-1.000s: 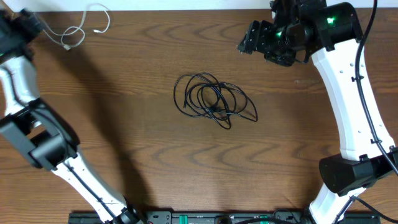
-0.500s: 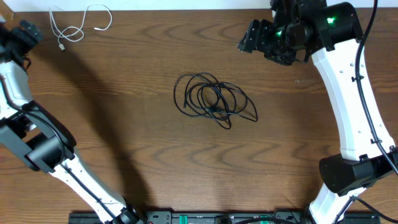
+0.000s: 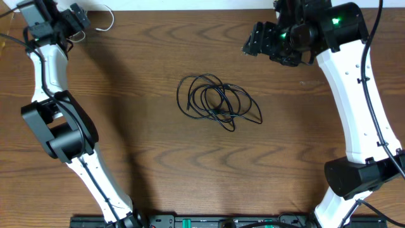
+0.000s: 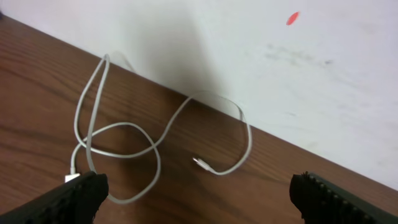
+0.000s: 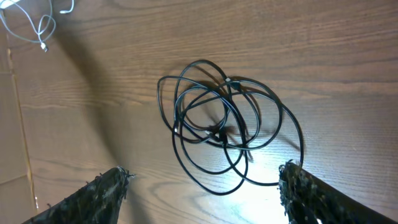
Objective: Untangle cables
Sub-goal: 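Lower the white cable onto the table and open the left gripper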
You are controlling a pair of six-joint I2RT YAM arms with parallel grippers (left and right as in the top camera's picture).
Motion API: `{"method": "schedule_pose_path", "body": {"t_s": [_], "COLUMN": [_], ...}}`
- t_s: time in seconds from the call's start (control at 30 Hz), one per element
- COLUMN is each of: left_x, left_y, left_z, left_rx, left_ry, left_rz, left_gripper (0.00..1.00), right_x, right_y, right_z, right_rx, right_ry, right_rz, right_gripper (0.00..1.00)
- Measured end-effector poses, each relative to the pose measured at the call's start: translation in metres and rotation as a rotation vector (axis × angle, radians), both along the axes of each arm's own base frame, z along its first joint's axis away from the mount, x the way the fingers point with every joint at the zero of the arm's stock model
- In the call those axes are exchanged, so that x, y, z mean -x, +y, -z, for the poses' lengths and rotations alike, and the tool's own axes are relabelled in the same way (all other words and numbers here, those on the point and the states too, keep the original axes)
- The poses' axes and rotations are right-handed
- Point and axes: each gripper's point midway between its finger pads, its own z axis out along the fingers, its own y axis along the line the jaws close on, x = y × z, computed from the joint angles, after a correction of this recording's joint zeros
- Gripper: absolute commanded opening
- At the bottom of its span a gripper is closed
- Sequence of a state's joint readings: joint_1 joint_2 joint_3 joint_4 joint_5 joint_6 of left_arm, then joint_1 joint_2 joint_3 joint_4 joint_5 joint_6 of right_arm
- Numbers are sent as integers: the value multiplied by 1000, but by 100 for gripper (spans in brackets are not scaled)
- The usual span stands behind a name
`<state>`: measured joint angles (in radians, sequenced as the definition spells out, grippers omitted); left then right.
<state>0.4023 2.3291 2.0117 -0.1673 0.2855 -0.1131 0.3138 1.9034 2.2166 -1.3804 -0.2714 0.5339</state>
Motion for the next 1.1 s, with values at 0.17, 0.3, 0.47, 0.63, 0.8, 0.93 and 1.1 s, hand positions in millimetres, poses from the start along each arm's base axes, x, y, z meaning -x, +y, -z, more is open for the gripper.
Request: {"method": "schedule_pose_path", "body": {"t_s": [0.17,0.3,0.47,0.63,0.8,0.93,1.1], "left_x": [1,7,11,3,2,-2,-3], "left_y": [18,35,48,54,61,80,109], "left_z": [45,93,118,106,98,72,34], "left_rx": [-7,9,-3,-53,-112,-165,-213], "left_ry": [59,120,142,89,83,40,-28], "left_rz": [-42,-79,-92,-81,-68,-89,-134], "left_gripper": [99,89,41,29,21,20,22], "right_x": [4,5,5,6,7,9,9], "right_y": [8,9,9,9,8,8,7], "right_z": [0,0,1,1,2,3,3], "right_rx": [1,3,4,8,11,13,13], "right_ry": [1,2,3,2,11,17,17], "right_rz": [-21,-24,-24,-30,-30,-30,-30], "right_gripper": [77,77,85,98,99,99,99]}}
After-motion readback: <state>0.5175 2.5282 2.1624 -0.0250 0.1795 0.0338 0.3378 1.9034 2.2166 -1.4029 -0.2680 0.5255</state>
